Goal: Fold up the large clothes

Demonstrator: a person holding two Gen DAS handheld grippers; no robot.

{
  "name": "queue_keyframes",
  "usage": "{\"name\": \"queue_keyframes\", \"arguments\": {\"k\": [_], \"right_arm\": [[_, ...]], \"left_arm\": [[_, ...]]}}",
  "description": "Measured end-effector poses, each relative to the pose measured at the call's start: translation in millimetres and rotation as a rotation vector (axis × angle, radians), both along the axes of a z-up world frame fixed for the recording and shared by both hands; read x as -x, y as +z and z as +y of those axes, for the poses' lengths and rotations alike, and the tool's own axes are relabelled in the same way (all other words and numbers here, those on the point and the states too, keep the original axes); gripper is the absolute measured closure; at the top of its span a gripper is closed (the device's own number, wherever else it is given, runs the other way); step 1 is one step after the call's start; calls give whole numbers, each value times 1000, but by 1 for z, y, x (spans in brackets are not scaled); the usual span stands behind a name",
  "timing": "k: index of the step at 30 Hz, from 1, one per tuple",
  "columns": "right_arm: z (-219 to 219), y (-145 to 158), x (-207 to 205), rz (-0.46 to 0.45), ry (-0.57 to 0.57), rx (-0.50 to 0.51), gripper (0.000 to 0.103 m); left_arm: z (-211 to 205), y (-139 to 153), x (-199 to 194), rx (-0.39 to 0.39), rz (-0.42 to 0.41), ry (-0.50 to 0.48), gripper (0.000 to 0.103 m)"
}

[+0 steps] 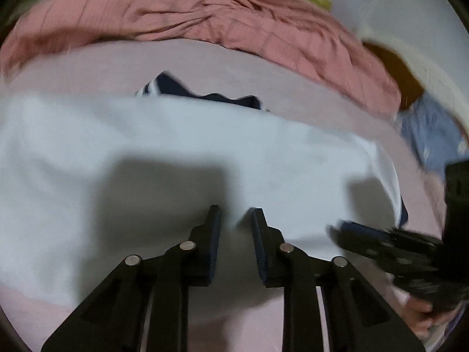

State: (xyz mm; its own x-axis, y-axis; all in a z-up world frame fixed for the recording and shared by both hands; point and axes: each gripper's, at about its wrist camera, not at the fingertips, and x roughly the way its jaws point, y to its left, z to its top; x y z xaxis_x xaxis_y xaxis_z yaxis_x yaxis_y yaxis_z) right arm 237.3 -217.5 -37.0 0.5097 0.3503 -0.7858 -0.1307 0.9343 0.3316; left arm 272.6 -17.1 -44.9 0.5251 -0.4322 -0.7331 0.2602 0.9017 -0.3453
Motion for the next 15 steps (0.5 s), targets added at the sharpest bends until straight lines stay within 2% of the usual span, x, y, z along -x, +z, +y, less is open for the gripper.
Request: {"name": "queue_keyframes", "arguments": {"k": [1,3,5,8,12,13,14,15], "right_arm": [[-5,1,1,-3,-6,-14,88],[-10,6,-2,-15,-26,-33,88],[-12,16,-4,-31,-42,-50,88],[-2,26,-8,-33,5,-132,88],[24,26,-24,29,24,-157,88],[30,23,-29,48,23,-149,88],[37,21,-34,64,30,-148,88],[43,21,-39,71,33,-141,88]], "left_arm": [[4,-5,-3,10,-19,8,89],[11,-4,-8,64,21,10,91],[15,-6,-10,93,13,10,92],[10,-2,-2,54,-33,-6,92],[23,13,8,69,9,-4,93],[24,21,9,51,18,-7,86],[28,26,10,39,15,6,70],[32,28,10,34,11,24,62]]}}
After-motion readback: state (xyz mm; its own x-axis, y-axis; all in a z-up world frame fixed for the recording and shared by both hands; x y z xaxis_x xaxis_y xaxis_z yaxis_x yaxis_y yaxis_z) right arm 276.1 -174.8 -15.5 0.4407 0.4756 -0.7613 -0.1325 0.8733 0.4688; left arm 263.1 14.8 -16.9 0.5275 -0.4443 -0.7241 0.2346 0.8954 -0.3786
